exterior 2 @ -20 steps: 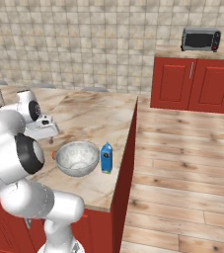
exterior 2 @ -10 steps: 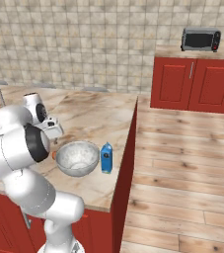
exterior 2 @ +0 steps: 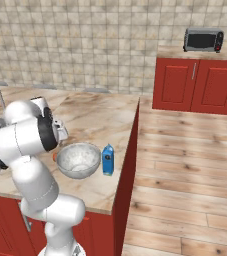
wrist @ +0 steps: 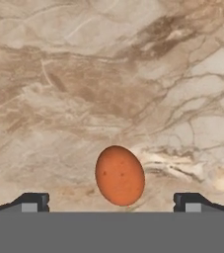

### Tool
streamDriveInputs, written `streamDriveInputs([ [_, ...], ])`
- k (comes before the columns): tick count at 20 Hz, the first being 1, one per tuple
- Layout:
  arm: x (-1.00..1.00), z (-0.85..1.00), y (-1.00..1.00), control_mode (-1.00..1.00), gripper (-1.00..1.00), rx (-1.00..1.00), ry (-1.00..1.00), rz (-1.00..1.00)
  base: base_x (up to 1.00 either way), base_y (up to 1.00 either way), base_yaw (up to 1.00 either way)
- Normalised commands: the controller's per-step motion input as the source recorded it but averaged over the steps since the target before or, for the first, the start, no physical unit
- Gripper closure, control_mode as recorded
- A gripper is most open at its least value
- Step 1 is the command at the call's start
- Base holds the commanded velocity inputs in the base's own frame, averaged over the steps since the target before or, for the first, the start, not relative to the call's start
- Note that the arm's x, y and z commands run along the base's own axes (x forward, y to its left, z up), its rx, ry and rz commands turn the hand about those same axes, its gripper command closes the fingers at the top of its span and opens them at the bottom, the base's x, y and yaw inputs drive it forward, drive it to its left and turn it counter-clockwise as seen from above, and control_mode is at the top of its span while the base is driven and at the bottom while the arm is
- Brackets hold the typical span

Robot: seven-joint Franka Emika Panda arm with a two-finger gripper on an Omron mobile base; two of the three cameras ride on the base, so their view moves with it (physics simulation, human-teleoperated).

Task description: Gather the eggs and milk located in the vicinity of the sink area and place them right next to the bowl.

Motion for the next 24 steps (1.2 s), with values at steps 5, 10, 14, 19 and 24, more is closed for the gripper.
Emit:
streamDriveInputs([
  [5,0.1,-0.2,0.0,-1.0,-1.0,0.0,0.0,0.0,0.0,0.0,0.0],
  [10,-0.02,-0.04,0.0,-1.0,-1.0,0.0,0.0,0.0,0.0,0.0,0.0],
  [14,0.0,-0.23,0.0,-1.0,-1.0,0.0,0.0,0.0,0.0,0.0,0.0],
  [19,-0.01,-0.15,0.0,-1.0,-1.0,0.0,0.0,0.0,0.0,0.0,0.0],
  [24,-0.11,0.0,-0.05,-1.0,-1.0,0.0,0.0,0.0,0.0,0.0,0.0],
])
